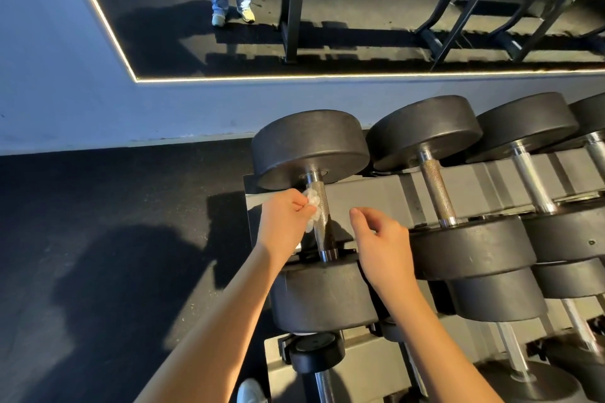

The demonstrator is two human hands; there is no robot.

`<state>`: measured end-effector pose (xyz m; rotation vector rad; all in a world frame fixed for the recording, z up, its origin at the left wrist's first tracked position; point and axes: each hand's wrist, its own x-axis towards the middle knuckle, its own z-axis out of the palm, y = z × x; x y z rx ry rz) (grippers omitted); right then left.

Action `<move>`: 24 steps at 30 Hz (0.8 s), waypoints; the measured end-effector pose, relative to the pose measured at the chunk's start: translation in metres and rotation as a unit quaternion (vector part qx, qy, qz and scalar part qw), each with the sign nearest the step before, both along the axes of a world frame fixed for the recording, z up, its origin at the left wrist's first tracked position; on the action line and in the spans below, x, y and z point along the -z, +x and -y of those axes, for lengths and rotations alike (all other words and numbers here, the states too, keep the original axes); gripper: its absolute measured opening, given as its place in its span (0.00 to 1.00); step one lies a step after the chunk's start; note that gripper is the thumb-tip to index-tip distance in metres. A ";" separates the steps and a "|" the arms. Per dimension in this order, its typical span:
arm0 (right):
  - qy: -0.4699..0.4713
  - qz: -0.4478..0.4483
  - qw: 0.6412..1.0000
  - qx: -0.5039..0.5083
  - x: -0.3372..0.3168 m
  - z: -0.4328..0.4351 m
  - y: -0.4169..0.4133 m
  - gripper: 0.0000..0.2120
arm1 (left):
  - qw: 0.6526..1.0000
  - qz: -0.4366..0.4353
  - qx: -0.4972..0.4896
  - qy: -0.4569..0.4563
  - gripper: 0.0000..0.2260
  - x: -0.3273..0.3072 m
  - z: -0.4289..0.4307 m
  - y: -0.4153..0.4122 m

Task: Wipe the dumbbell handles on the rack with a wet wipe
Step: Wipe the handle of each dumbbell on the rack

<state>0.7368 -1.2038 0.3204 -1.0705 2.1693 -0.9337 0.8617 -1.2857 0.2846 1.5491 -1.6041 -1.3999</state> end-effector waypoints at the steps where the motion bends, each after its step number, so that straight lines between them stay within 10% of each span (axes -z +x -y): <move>1: 0.000 0.000 1.000 -0.003 0.000 0.000 0.000 0.13 | 1.000 -0.002 -0.003 -0.005 0.06 0.000 0.001 0.000; 24: -0.004 -0.128 0.968 -0.216 0.004 -0.023 -0.010 0.31 | 0.998 -0.019 -0.060 -0.029 0.06 0.008 -0.004 -0.005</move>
